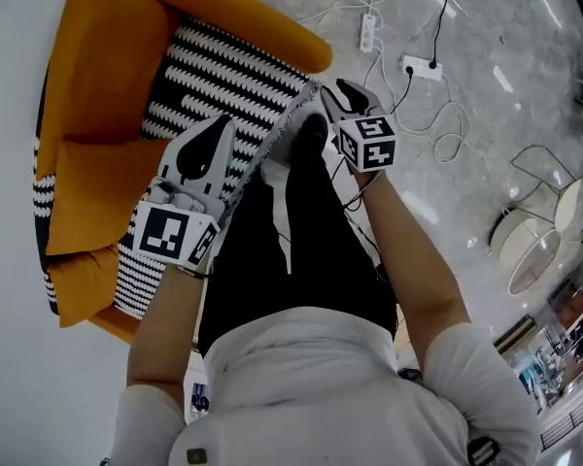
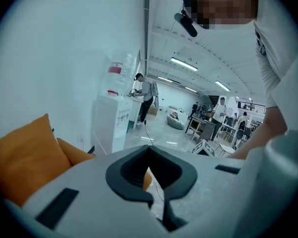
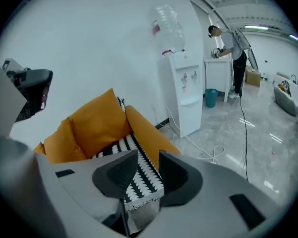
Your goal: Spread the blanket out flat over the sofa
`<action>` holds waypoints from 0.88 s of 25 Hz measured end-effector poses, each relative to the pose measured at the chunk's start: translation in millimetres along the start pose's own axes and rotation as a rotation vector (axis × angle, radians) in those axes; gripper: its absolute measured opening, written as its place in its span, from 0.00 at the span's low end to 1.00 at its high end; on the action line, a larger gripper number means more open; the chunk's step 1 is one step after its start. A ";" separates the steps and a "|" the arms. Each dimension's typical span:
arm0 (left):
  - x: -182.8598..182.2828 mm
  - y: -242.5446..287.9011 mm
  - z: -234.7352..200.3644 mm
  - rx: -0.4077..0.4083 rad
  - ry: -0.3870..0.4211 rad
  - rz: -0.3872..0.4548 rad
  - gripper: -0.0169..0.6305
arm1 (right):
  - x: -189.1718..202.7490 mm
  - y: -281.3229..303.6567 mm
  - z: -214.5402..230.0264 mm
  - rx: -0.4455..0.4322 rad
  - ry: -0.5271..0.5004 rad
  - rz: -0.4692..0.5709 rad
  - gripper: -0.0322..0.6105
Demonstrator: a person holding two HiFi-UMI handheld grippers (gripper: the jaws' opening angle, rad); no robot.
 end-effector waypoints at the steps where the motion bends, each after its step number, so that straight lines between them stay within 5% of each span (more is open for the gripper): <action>1: -14.2 -10.6 -0.7 0.000 0.013 0.016 0.04 | -15.7 -16.7 -14.7 -0.012 -0.012 0.031 0.28; 12: -152.6 -163.6 2.3 -0.014 0.129 0.213 0.04 | -121.0 -215.3 -197.2 -0.096 -0.167 0.317 0.22; 22: -187.3 -268.5 27.8 0.051 0.157 0.306 0.04 | -140.1 -334.7 -321.9 -0.115 -0.320 0.451 0.12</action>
Point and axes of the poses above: the fingertips, and each gripper's own axes: y forward along the fingers, z to its right, x out of its underside, the point moved 2 cm from there along -y, backward along the fingers, and after that the axes turned 11 degrees about y, right-handed, at the moved point
